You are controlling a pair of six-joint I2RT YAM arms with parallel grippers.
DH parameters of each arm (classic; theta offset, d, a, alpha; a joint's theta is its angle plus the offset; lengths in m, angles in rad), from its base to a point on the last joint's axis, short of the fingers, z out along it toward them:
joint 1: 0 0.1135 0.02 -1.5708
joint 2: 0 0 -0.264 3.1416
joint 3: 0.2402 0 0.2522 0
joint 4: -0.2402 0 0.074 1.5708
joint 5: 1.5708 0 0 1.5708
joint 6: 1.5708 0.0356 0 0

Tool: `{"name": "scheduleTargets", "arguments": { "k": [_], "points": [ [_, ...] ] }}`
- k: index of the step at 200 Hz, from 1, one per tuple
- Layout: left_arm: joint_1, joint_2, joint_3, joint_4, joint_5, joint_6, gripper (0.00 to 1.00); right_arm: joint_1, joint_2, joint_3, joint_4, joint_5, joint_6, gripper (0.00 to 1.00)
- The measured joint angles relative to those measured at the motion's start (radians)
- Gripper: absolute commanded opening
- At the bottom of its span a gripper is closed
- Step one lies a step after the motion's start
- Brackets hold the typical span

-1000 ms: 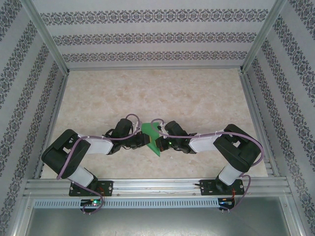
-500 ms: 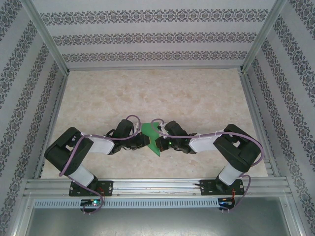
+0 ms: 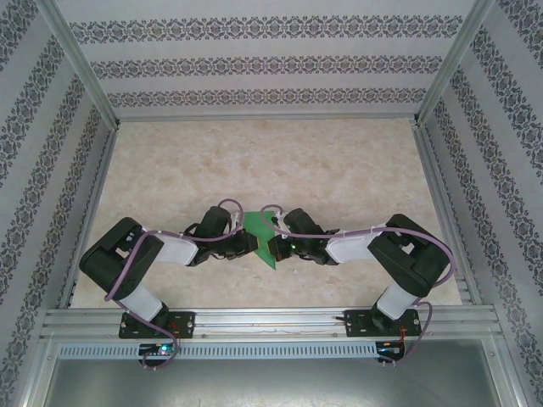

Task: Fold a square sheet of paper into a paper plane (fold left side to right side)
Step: Fold the triangle at the center of the table.

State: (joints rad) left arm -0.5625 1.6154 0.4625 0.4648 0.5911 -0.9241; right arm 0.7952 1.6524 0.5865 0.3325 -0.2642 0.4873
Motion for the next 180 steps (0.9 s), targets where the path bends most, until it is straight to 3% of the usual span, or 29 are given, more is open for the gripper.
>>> {"name": "scheduleTargets", "arguments": {
  "k": [76,141,180],
  "points": [
    [0.002,0.013,0.000,0.000,0.000,0.000,0.10,-0.016,-0.012,0.003,-0.029,-0.023,0.007,0.14],
    [0.008,0.035,0.000,0.014,0.016,-0.006,0.08,-0.048,-0.080,0.003,-0.107,-0.030,0.013,0.32],
    [0.020,0.048,0.002,0.023,0.039,-0.026,0.08,-0.073,-0.145,0.003,-0.161,-0.031,0.014,0.37]
  ]
}}
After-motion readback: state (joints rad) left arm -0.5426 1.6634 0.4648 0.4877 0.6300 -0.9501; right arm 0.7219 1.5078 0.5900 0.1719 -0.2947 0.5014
